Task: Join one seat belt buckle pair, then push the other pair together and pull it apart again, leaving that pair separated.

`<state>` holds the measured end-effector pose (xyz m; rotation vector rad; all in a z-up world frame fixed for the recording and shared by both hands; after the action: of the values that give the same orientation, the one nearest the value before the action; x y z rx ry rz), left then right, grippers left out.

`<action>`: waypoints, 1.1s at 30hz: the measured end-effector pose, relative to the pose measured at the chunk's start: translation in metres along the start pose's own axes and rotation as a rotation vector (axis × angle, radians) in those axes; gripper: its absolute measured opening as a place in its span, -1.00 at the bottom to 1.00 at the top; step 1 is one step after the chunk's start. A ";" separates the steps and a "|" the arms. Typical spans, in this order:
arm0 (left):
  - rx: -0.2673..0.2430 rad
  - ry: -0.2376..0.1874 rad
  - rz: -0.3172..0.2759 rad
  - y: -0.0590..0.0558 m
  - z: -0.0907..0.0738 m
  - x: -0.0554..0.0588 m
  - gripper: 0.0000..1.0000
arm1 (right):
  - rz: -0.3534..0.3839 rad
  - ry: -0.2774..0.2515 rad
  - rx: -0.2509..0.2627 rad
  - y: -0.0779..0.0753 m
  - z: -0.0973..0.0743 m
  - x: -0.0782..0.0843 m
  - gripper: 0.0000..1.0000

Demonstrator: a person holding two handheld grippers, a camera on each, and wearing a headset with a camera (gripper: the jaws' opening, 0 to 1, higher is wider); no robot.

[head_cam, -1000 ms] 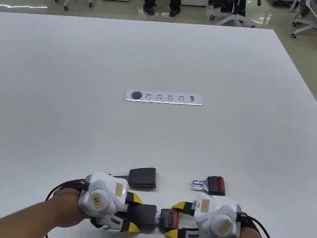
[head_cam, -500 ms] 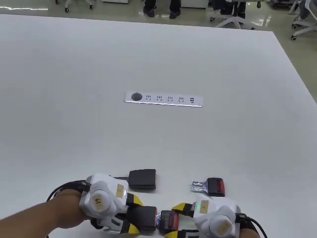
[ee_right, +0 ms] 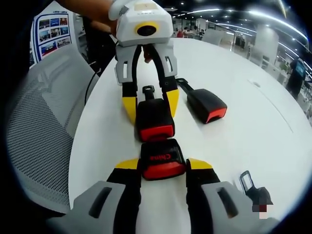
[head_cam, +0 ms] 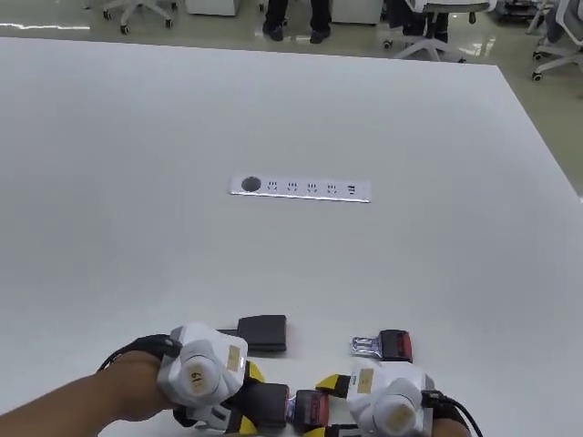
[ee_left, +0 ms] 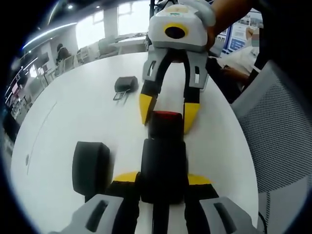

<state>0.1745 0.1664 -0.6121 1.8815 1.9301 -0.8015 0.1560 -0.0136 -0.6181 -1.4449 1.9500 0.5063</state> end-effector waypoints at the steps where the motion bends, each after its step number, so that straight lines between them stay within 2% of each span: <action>1: -0.004 0.002 -0.020 0.000 0.000 -0.001 -0.28 | 0.000 -0.001 0.001 0.000 0.000 0.000 -0.33; 3: -0.005 0.010 -0.023 -0.001 0.000 -0.002 -0.25 | -0.011 0.006 0.007 0.001 0.001 0.001 -0.32; 4: -0.011 0.013 -0.026 -0.002 0.000 -0.003 -0.21 | -0.024 0.030 0.029 0.000 0.001 0.002 -0.27; 5: -0.020 0.013 -0.027 -0.002 -0.001 -0.003 -0.14 | -0.040 0.031 0.055 0.000 -0.001 0.002 -0.20; 6: -0.028 0.010 -0.029 -0.002 -0.002 -0.003 -0.02 | -0.025 0.011 0.051 0.001 -0.004 0.002 -0.11; 8: -0.046 -0.017 -0.057 -0.003 -0.006 -0.006 0.13 | 0.057 -0.031 0.041 0.002 -0.006 0.001 0.06; 11: -0.077 -0.037 -0.081 -0.004 -0.011 -0.008 0.22 | 0.070 -0.043 0.064 -0.004 -0.011 0.007 0.26; 12: -0.102 -0.046 -0.102 -0.004 -0.012 -0.008 0.28 | 0.084 -0.047 0.066 -0.005 -0.012 0.008 0.31; 16: -0.125 -0.075 -0.135 -0.006 -0.018 -0.010 0.57 | 0.110 -0.079 0.080 -0.004 -0.023 0.007 0.31; 17: -0.133 -0.076 -0.138 -0.007 -0.021 -0.010 0.58 | 0.116 -0.089 0.083 -0.011 -0.025 0.007 0.32; 23: -0.179 -0.091 -0.165 -0.008 -0.029 -0.010 0.63 | 0.112 -0.096 0.094 -0.015 -0.039 0.004 0.35; 26: -0.202 -0.110 -0.188 -0.008 -0.035 -0.012 0.63 | 0.106 -0.105 0.101 -0.024 -0.044 0.005 0.35; 29: -0.218 -0.117 -0.194 -0.006 -0.038 -0.010 0.63 | 0.100 -0.107 0.110 -0.027 -0.049 0.004 0.35; 33: -0.236 -0.139 -0.214 -0.002 -0.044 -0.010 0.63 | 0.091 -0.104 0.120 -0.040 -0.055 0.009 0.36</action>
<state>0.1795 0.1843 -0.5714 1.4641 2.0602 -0.7073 0.1771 -0.0679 -0.5817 -1.2356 1.9355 0.4863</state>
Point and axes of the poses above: the centre of the closed fingertips' face, and the gripper's own axes: z roughly forward along the fingers, y roughly to its left, x roughly out of its underside, the point moved 10 cm from there along -z, roughly backward along the fingers, and after that the axes turned 8 degrees about x, right-handed, at the moved point
